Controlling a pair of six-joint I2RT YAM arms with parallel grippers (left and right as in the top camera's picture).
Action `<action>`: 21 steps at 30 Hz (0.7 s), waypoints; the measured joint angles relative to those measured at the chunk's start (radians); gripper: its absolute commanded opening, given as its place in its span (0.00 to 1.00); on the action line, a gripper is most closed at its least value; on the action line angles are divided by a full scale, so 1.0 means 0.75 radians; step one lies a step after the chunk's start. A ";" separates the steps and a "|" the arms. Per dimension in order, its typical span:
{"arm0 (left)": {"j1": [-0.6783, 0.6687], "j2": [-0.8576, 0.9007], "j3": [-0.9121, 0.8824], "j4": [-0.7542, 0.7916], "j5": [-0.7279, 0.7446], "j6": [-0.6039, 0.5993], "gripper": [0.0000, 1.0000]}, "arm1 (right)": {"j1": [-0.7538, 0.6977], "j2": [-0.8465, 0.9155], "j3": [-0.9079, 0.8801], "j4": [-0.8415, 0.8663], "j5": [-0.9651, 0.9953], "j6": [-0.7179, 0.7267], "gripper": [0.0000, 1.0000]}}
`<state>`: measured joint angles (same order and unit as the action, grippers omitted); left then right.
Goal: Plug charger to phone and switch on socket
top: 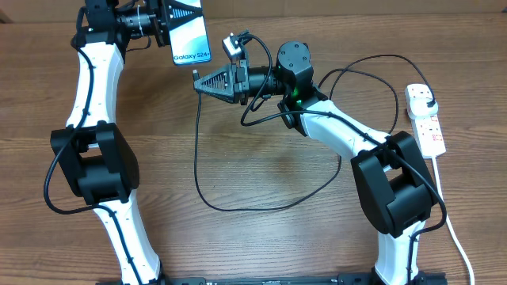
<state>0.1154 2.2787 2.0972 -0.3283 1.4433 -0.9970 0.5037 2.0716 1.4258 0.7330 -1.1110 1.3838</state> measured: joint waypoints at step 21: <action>0.000 0.001 0.000 0.339 -0.074 -0.285 0.05 | 0.000 0.000 0.000 0.078 0.092 0.005 0.04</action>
<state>0.1154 2.2791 2.0972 -0.0742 1.3876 -1.2106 0.5037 2.0716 1.4258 0.7918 -1.0424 1.3876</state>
